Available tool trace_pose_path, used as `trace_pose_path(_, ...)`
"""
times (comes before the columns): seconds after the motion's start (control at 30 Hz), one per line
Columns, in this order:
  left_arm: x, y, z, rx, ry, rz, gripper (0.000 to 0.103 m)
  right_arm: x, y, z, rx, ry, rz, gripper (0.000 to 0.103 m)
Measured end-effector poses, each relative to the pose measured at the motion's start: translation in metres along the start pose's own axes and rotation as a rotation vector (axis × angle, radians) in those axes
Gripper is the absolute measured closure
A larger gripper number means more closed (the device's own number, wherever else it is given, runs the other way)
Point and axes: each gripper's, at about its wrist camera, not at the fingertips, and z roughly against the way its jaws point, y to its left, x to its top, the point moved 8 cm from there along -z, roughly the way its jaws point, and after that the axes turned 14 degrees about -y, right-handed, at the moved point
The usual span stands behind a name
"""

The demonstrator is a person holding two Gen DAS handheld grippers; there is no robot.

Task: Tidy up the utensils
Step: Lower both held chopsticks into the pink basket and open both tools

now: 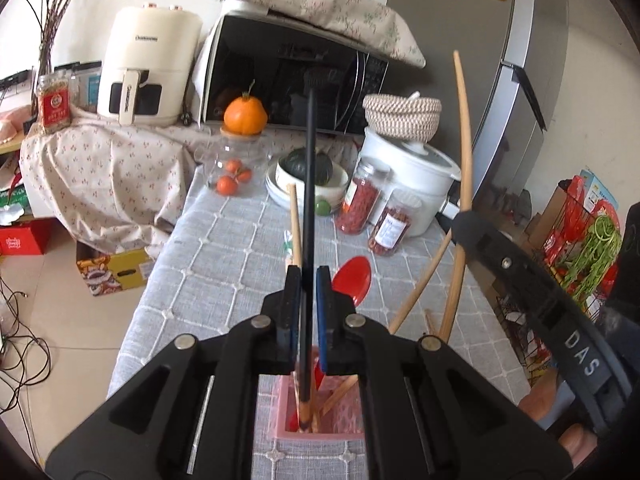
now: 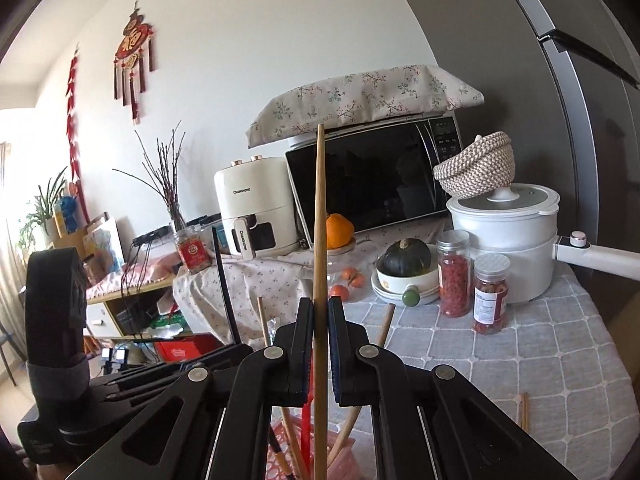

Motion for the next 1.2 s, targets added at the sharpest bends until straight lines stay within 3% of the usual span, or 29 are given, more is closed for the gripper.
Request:
trace_pose_path(0.1, -0.004, 0.0, 0.001, 0.006, 0.032, 0.003, 0.093, -0.003, 0.001, -0.003, 0.005, 0.007, -0.013, 0.096)
trace_pose_path(0.27, 0.013, 0.014, 0.018, 0.002, -0.016, 0.121, 0.081, -0.013, 0.005, -0.009, 0.02, 0.024, -0.029, 0.096)
trace_pose_path(0.4, 0.012, 0.025, 0.022, 0.023, -0.001, 0.172, 0.081, -0.02, 0.007, -0.014, 0.025, 0.025, -0.04, 0.096)
trace_pose_path(0.67, -0.01, 0.039, 0.015, 0.075, 0.102, 0.212, 0.081, -0.046, 0.016, -0.024, 0.023, 0.044, 0.02, 0.096)
trace_pose_path(0.93, -0.014, 0.04, 0.016, 0.069, 0.111, 0.222, 0.081, -0.062, 0.017, -0.024, 0.015, 0.062, 0.086, 0.095)
trace_pose_path(1.1, -0.015, 0.038, 0.019, 0.063, 0.114, 0.213, 0.081, -0.077, 0.022, -0.023, 0.035, 0.111, 0.126, 0.095)
trace_pose_path(1.2, -0.015, 0.036, 0.021, 0.057, 0.122, 0.229, 0.08, -0.08, 0.026, -0.02, 0.07, 0.188, 0.129, 0.094)
